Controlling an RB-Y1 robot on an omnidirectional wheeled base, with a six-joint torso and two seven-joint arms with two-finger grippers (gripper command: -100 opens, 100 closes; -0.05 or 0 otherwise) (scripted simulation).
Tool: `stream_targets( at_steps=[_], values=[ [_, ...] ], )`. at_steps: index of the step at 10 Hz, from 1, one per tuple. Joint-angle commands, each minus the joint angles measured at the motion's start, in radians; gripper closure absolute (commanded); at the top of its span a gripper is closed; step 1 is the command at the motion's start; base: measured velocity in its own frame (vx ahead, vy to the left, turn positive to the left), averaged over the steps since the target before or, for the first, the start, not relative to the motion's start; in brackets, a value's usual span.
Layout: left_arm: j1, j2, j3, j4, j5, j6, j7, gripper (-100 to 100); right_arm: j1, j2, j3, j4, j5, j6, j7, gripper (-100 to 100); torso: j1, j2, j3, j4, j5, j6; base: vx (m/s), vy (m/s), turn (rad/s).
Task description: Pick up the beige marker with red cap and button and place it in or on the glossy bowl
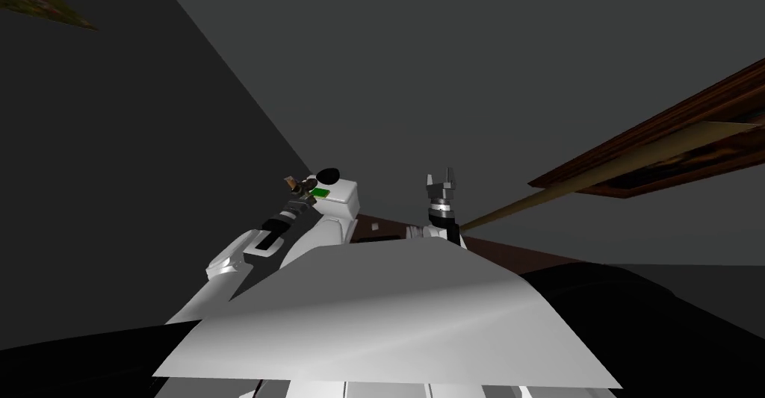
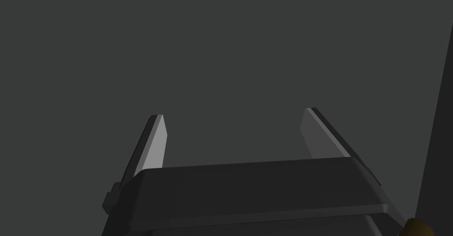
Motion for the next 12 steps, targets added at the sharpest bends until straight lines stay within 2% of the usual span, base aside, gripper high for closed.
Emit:
stream_targets(
  at_steps=[1,2,4,5,6,9,12],
  values=[
    [0.011,0.028,0.009,-0.012,-0.001,-0.005,0.012,100,0.000,0.000,0.000,0.000,0.000,0.000,0.000,0,0.000,0.000,0.000,0.000,0.000,0.000,-0.081,0.059,-0.041],
    [0.021,0.059,0.018,-0.025,0.001,-0.010,0.026,100,0.000,0.000,0.000,0.000,0.000,0.000,0.000,0,0.000,0.000,0.000,0.000,0.000,0.000,-0.099,0.066,-0.060],
    [0.030,0.094,0.023,-0.043,0.006,-0.015,0.046,100,0.000,0.000,0.000,0.000,0.000,0.000,0.000,0,0.001,0.000,0.000,0.000,0.000,0.000,-0.068,0.075,-0.052],
    [0.029,0.109,0.020,-0.054,0.012,-0.015,0.058,100,0.000,0.000,0.000,0.000,0.000,0.000,0.000,0,0.000,-0.002,-0.001,0.000,0.000,0.001,-0.018,0.072,-0.053],
    [0.013,0.121,0.000,-0.072,0.028,-0.006,0.083,100,0.000,0.000,0.000,0.000,0.000,0.000,0.000,0,-0.001,-0.004,-0.002,-0.001,0.000,0.001,0.072,0.107,-0.093],
    [-0.028,0.117,-0.045,-0.096,0.050,0.019,0.117,100,0.001,0.000,0.000,0.000,0.000,0.000,0.000,0,0.003,-0.023,-0.013,-0.005,0.001,0.005,0.195,0.116,-0.079],
    [-0.084,0.107,-0.101,-0.129,0.069,0.054,0.154,100,0.001,0.000,0.000,0.000,0.000,0.000,0.000,0,0.001,-0.027,-0.016,-0.006,0.002,0.005,0.229,0.092,-0.069]
  ],
)
